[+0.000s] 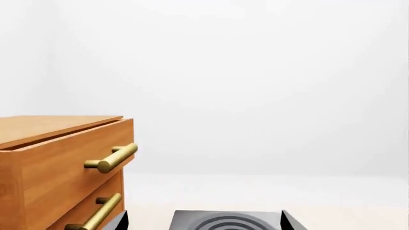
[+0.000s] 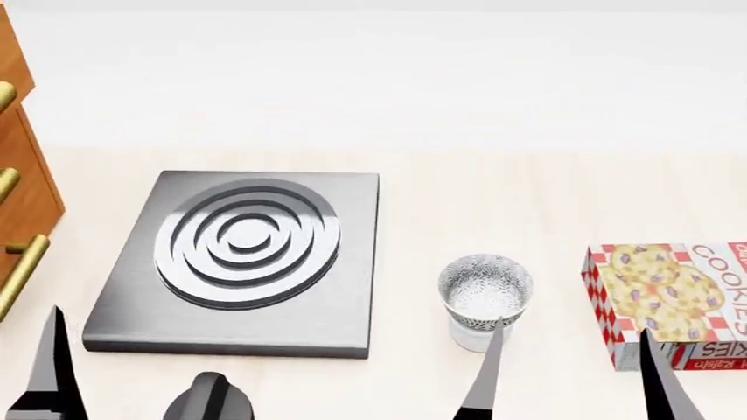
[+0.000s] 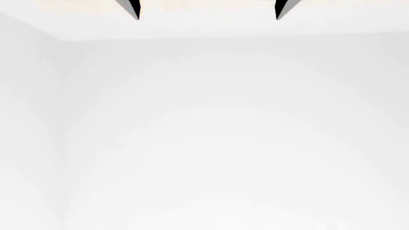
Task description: Pick the akita bowl on the ramekin and place it on the plate.
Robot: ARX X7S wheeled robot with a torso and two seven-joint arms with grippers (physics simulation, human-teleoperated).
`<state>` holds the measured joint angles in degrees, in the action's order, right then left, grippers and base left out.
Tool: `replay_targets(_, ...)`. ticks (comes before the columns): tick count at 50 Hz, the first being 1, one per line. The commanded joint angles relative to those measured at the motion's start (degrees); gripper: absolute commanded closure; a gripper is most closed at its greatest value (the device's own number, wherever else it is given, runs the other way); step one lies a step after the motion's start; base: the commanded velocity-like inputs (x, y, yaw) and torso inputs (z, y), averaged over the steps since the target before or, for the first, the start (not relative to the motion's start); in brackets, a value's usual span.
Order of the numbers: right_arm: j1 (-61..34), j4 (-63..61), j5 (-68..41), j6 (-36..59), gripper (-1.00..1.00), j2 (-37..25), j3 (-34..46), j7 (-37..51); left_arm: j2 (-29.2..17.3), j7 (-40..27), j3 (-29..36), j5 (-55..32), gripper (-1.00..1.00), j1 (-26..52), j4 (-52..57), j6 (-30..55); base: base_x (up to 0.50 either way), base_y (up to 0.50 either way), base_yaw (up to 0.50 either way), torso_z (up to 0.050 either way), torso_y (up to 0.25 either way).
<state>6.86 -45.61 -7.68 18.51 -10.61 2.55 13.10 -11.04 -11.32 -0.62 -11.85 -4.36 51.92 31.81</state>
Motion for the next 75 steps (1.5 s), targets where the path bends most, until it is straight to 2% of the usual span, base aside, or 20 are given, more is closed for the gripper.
replay_targets(1, 0.1, 0.2, -0.4, -0.3, -1.00, -0.5, 0.2, 0.5, -0.6, -1.0, 0.6, 1.2, -1.00, 0.4, -0.9, -1.3, 0.00, 0.00, 0.00, 0.000, 0.000)
replay_targets(8, -1.0, -1.9, -1.2, 3.0, -1.00, -0.9, 0.2, 1.2, -0.5, -0.7, 0.0, -0.6, -1.00, 0.4, -1.1, -1.6, 0.00, 0.00, 0.00, 0.000, -0.214)
replay_targets(15, 0.2, 0.4, -0.8, -0.5, -1.00, -1.1, 0.7, 1.3, -0.8, -1.1, 0.2, -0.6, -1.00, -0.2, -0.7, -1.8, 0.00, 0.00, 0.00, 0.000, -0.250)
replay_targets(27, 0.3, 0.6, -1.0, -0.7, -1.00, -1.5, 1.0, 1.7, -1.3, -1.6, 0.6, -0.6, -1.00, -1.2, -0.2, -2.5, 0.00, 0.00, 0.00, 0.000, -0.250)
replay_targets(29, -1.5, -2.4, -1.9, 3.8, -1.00, -1.9, 0.8, 2.4, -1.3, -1.7, 0.6, -0.7, -1.00, -1.2, -0.3, -2.6, 0.00, 0.00, 0.00, 0.000, -0.250)
replay_targets(30, -1.2, -1.7, -1.8, 2.9, -1.00, -1.9, 0.9, 2.4, -1.3, -1.6, 0.6, -0.8, -1.00, -1.3, -0.3, -3.1, 0.00, 0.00, 0.00, 0.000, -0.250)
replay_targets(38, 0.0, 0.7, -1.4, -0.6, -1.00, -2.3, 1.5, 2.6, -1.2, -2.4, 0.3, -1.5, -1.00, -0.2, -0.6, -2.2, 0.00, 0.00, 0.00, 0.000, 0.000)
replay_targets(39, 0.0, 0.6, -1.6, -0.6, -1.00, -2.3, 1.4, 2.7, -1.8, -3.8, 1.6, 0.8, -1.00, 0.5, -0.3, -0.4, 0.00, 0.00, 0.00, 0.000, 0.000)
replay_targets(40, -1.3, -1.8, -2.5, 3.2, -1.00, -2.6, 1.1, 3.2, -1.5, -3.7, 1.1, -0.5, -1.00, 0.8, -0.3, 1.2, 0.00, 0.00, 0.00, 0.000, 0.000)
replay_targets(44, -1.7, -2.5, -2.7, 4.1, -1.00, -2.9, 1.1, 3.6, -1.1, -2.8, 0.0, -2.5, -1.00, 0.0, -0.3, -1.4, 0.00, 0.00, 0.00, 0.000, 0.000)
replay_targets(47, -0.1, 0.5, -1.7, -0.5, -1.00, -2.8, 1.7, 3.3, -1.6, -3.4, 0.5, -1.3, -1.00, -0.1, -0.2, -1.3, 0.00, 0.00, 0.00, 0.000, 0.000)
replay_targets(52, -0.6, 0.5, 0.0, -1.3, -1.00, -4.3, 3.2, 2.7, -1.9, -3.6, 0.7, -1.3, -1.00, -0.3, -0.5, -0.7, 0.00, 0.00, 0.00, 0.000, 0.000)
replay_targets(59, -10.4, -4.1, -0.5, 9.6, -1.00, -8.6, 5.6, -0.9, -1.9, -3.8, 0.3, -1.6, -1.00, -0.3, -2.5, -1.6, 0.00, 0.00, 0.00, 0.000, 0.000)
replay_targets(63, -19.7, -4.8, -6.0, 19.5, -1.00, -10.7, 3.6, -4.5, -2.0, -4.0, 0.5, -1.9, -1.00, -0.3, -2.5, -1.3, 0.00, 0.00, 0.00, 0.000, 0.000)
replay_targets(64, -23.5, -4.5, -10.8, 23.8, -1.00, -10.4, 1.2, -6.2, -1.9, -3.8, 0.1, -2.9, -1.00, -0.2, -2.6, -0.9, 0.00, 0.00, 0.00, 0.000, 0.000)
replay_targets(66, -28.8, -3.3, -8.6, 26.9, -1.00, -13.4, 3.4, -6.4, -2.0, -3.9, 0.2, -2.8, -1.00, -0.1, -2.5, -0.6, 0.00, 0.00, 0.00, 0.000, 0.000)
replay_targets(69, -35.4, -1.3, -11.5, 31.8, -1.00, -14.4, 2.3, -8.6, -2.1, -4.1, 0.0, -3.2, -1.00, 0.3, -2.5, 0.1, 0.00, 0.00, 0.00, 0.000, 0.000)
replay_targets(73, -43.9, 3.9, -10.7, 30.8, -1.00, -18.3, 5.6, -13.6, -2.4, -4.4, 0.2, -3.2, -1.00, 0.4, -2.7, 0.7, 0.00, 0.00, 0.00, 0.000, 0.000)
replay_targets(74, -44.9, 5.1, -11.9, 31.0, -1.00, -17.0, 3.9, -13.5, -2.4, -4.4, 0.3, -3.2, -1.00, 0.4, -2.7, 0.8, 0.00, 0.00, 0.00, 0.000, 0.000)
replay_targets(75, -47.4, 7.6, -9.2, 29.2, -1.00, -18.7, 6.7, -14.3, -2.3, -4.4, -0.2, -4.0, -1.00, 0.5, -2.4, 1.3, 0.00, 0.00, 0.00, 0.000, 0.000)
